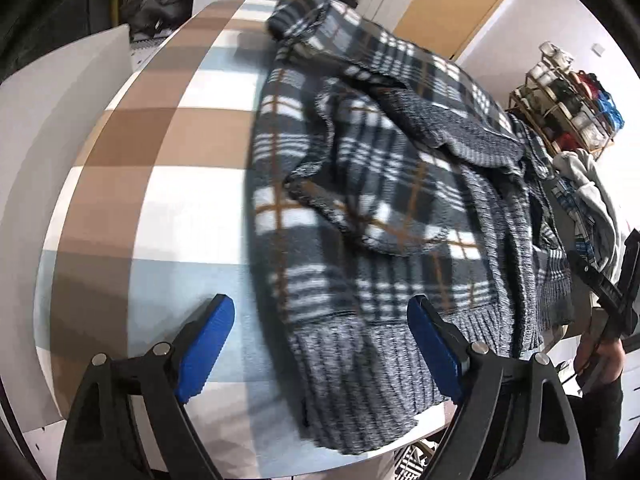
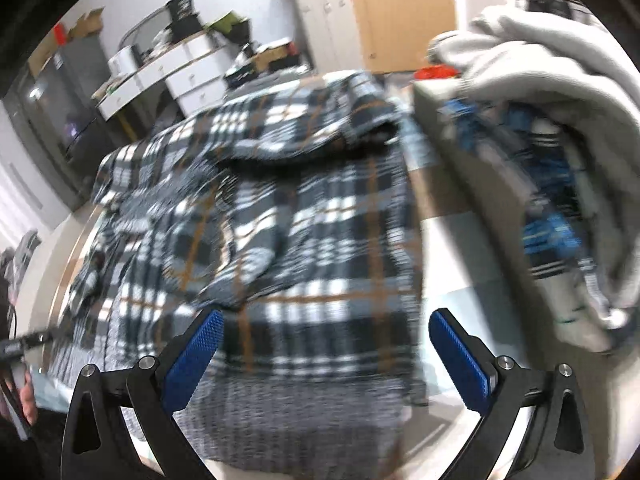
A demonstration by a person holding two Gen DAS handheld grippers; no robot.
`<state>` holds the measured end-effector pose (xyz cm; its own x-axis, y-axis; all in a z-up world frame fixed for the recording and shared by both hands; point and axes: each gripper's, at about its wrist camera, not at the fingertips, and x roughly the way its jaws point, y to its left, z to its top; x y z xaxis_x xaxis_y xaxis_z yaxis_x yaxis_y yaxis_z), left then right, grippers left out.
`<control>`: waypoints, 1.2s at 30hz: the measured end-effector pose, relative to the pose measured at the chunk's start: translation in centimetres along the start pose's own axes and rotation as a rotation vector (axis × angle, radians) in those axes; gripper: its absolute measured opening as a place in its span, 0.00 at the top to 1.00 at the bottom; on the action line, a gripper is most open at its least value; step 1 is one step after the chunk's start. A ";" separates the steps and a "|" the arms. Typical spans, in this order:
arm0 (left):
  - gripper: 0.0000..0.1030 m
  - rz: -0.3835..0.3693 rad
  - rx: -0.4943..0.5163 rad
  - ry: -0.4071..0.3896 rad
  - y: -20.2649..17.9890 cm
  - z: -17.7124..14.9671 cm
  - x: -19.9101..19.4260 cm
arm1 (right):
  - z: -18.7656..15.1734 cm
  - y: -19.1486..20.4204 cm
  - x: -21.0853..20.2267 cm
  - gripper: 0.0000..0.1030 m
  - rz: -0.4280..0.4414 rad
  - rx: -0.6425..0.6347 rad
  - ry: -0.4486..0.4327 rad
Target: Fold large clothes
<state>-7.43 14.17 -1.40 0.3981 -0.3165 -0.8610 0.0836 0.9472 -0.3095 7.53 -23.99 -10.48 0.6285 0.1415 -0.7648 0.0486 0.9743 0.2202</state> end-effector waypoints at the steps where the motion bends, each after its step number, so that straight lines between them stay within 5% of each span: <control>1: 0.18 0.013 0.015 -0.001 -0.4 -0.2 -0.1 | 0.0 -0.6 -0.2 0.00 0.014 0.029 -0.006; 6: 0.18 -0.044 0.055 0.006 -1.9 -0.7 -0.2 | -0.4 -4.2 -0.4 0.00 0.102 0.191 0.011; 10: 0.18 -0.061 0.068 0.005 -2.5 -0.8 -0.1 | -1.0 -5.0 0.1 0.00 0.133 0.197 0.059; 17: 0.18 -0.334 -0.056 -0.028 -1.7 -0.2 -1.1 | -1.3 -6.3 1.4 0.00 0.463 0.359 0.102; 21: 0.18 -0.449 -0.084 -0.068 -1.3 0.1 -2.5 | -1.3 -6.4 0.6 0.00 0.569 0.372 0.078; 25: 0.18 -0.314 -0.076 -0.044 -1.1 -0.1 -1.8 | -1.3 -5.7 0.3 0.00 0.581 0.345 0.083; 34: 0.17 0.042 0.073 -0.018 -2.8 -1.2 0.2 | -1.3 -4.3 -0.3 0.00 0.390 0.219 0.065; 36: 0.17 0.092 0.108 -0.016 -3.4 -1.5 0.4 | -1.4 -4.0 -0.4 0.07 0.302 0.190 0.055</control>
<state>-8.87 10.77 -1.31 0.4232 -0.2283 -0.8768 0.1433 0.9724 -0.1840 6.04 -27.75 -11.91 0.5942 0.4322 -0.6783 0.0139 0.8377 0.5460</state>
